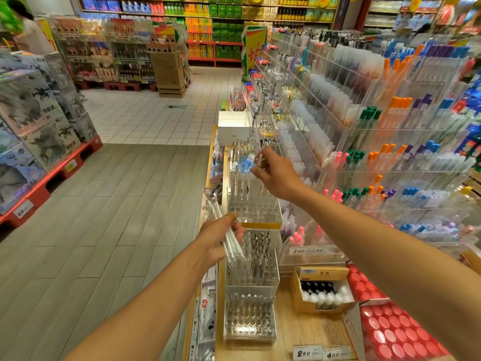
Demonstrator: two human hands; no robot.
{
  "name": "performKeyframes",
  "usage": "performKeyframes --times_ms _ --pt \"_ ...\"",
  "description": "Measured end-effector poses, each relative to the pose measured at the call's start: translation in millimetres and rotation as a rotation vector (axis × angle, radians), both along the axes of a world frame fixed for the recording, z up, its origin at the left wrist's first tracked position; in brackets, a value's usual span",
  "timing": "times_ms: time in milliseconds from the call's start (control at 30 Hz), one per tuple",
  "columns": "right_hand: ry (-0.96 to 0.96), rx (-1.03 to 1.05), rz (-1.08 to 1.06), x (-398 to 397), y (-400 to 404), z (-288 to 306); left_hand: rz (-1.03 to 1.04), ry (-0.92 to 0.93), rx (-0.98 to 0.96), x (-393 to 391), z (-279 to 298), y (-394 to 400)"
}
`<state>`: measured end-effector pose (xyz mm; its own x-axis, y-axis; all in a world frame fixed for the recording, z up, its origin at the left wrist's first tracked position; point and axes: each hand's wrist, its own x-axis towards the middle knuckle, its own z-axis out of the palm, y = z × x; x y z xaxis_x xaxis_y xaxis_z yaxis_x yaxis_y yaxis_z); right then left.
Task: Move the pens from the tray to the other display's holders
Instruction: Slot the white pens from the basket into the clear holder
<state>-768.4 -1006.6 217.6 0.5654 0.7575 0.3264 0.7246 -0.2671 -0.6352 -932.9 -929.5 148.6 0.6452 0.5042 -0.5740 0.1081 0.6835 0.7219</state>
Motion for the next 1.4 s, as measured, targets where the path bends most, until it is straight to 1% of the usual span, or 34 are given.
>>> performKeyframes --times_ms 167,267,400,567,667,833,967,1067,1300,1400 --pt "-0.057 -0.051 -0.022 3 6 -7 -0.074 -0.010 0.013 -4 1 2" --pt "-0.112 -0.119 -0.017 2 9 -8 -0.112 -0.027 0.009 -6 2 2" --pt "-0.154 -0.135 -0.026 1 9 -6 -0.143 -0.033 0.023 -6 4 3" --pt "-0.277 -0.235 -0.006 3 8 -3 -0.175 -0.041 0.028 -6 5 2" --pt "-0.333 -0.240 0.002 2 8 -3 -0.178 -0.051 0.012 -6 5 1" --pt "-0.360 -0.268 -0.042 -3 6 -4 -0.132 -0.079 -0.025 -6 4 0" --pt "-0.355 -0.249 -0.046 -6 2 -6 -0.127 -0.093 -0.022 -7 3 0" --pt "-0.331 -0.288 -0.061 -3 3 -4 -0.129 -0.092 -0.010 -7 3 0" --pt "-0.354 -0.435 -0.105 -1 13 1 -0.128 -0.103 -0.011 -8 2 -2" --pt "-0.371 -0.435 -0.127 -6 14 1 -0.129 -0.111 -0.022 -9 2 -2"
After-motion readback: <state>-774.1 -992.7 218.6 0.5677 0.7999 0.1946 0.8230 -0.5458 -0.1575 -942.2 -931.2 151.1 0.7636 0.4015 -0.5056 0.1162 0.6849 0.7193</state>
